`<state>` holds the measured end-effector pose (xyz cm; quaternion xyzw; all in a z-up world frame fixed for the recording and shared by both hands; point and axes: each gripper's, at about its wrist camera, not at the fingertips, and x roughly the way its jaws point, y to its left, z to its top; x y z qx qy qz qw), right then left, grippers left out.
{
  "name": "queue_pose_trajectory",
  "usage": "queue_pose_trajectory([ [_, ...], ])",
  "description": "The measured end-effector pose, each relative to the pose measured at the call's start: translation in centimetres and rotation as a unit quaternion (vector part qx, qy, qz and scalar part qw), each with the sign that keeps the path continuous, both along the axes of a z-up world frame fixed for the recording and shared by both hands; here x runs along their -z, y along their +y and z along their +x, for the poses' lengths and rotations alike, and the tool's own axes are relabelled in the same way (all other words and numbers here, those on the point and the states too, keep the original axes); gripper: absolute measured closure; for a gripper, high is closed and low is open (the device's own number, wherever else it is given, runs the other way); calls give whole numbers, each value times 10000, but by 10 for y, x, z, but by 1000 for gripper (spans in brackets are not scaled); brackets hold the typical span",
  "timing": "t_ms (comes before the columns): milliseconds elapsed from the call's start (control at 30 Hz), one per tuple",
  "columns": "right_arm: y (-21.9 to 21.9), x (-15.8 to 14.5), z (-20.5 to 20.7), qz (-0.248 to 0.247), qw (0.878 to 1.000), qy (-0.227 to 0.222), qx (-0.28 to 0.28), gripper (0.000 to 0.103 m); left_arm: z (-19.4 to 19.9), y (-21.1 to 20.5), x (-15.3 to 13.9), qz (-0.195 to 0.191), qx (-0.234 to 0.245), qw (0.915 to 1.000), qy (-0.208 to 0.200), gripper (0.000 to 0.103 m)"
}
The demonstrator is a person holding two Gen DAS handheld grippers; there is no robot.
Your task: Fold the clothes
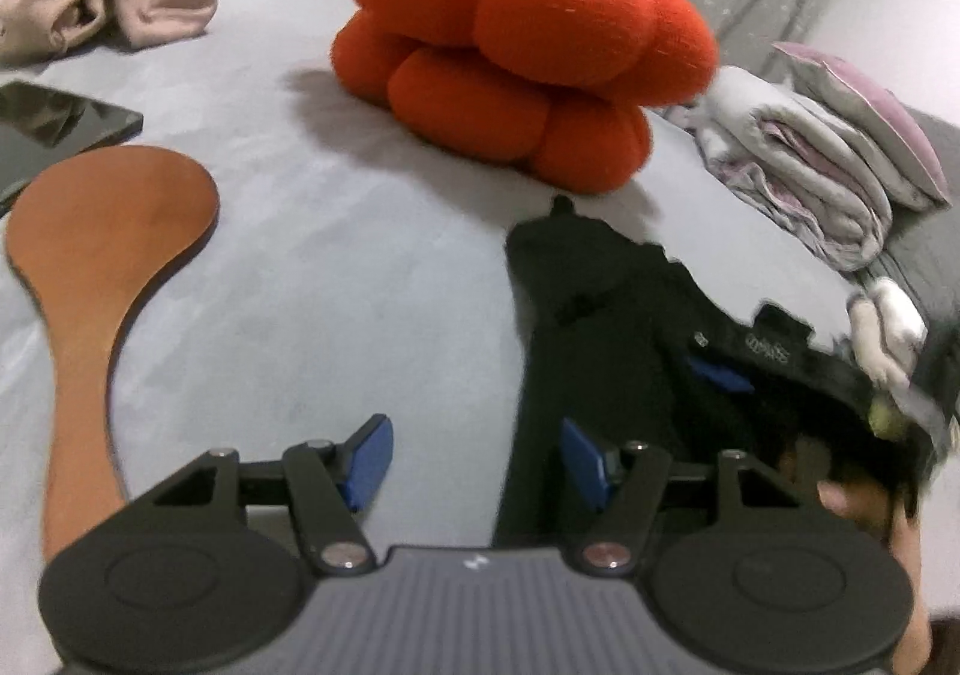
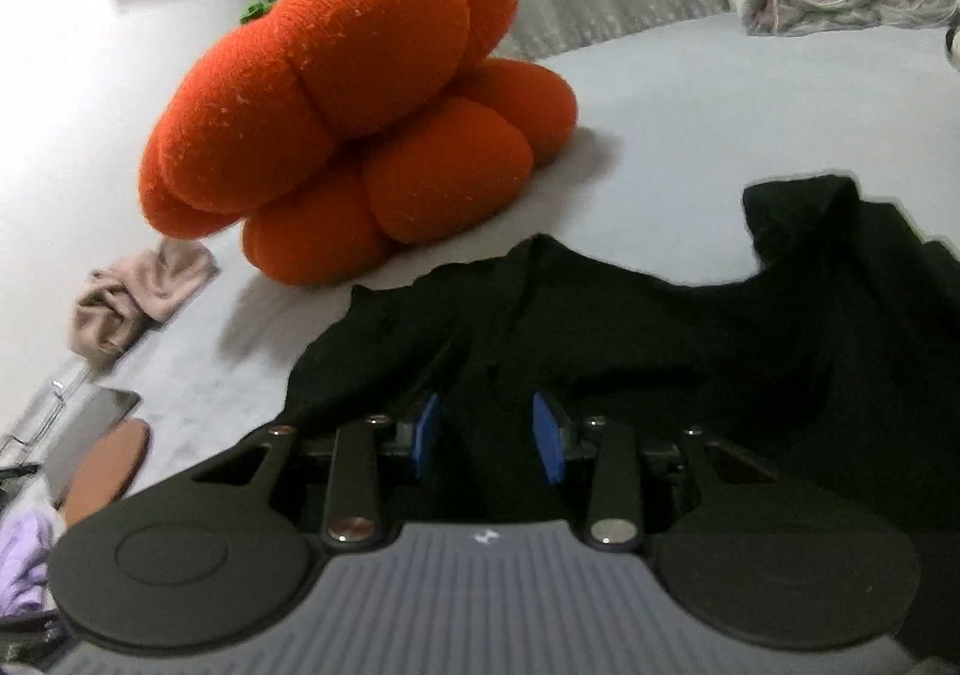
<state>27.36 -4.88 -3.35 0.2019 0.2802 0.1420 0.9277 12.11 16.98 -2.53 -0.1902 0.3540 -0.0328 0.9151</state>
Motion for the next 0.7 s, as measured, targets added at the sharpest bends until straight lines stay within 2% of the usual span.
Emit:
queue_pose_trajectory([
  [133, -13, 3, 0, 512, 9986, 103, -35, 64, 38, 0, 3, -367, 5, 9993, 104, 39],
  [267, -18, 3, 0, 676, 9975, 163, -101, 64, 77, -1, 6, -734, 10, 9971, 208, 40],
  [333, -20, 3, 2, 714, 9971, 195, -170, 64, 96, -1, 7, -917, 12, 9954, 260, 44],
  [367, -21, 4, 3, 744, 9968, 214, -191, 64, 105, -1, 8, -1008, 13, 9945, 285, 49],
  [433, -20, 4, 4, 742, 9967, 228, -220, 64, 121, 0, 10, -1178, -41, 9925, 331, 70],
  [467, -20, 4, 5, 730, 9968, 230, -233, 64, 123, 1, 12, -1258, -173, 9913, 347, 93],
  [500, -19, 4, 6, 719, 9968, 232, -246, 64, 125, 4, 14, -1352, -323, 9896, 367, 99],
  [600, -18, 4, 6, 677, 9971, 229, -275, 64, 114, 5, 12, -1310, -672, 9891, 62, 100],
  [700, -18, 3, 6, 657, 9972, 225, -276, 64, 98, 4, 2, -847, -1008, 9908, -311, 100],
])
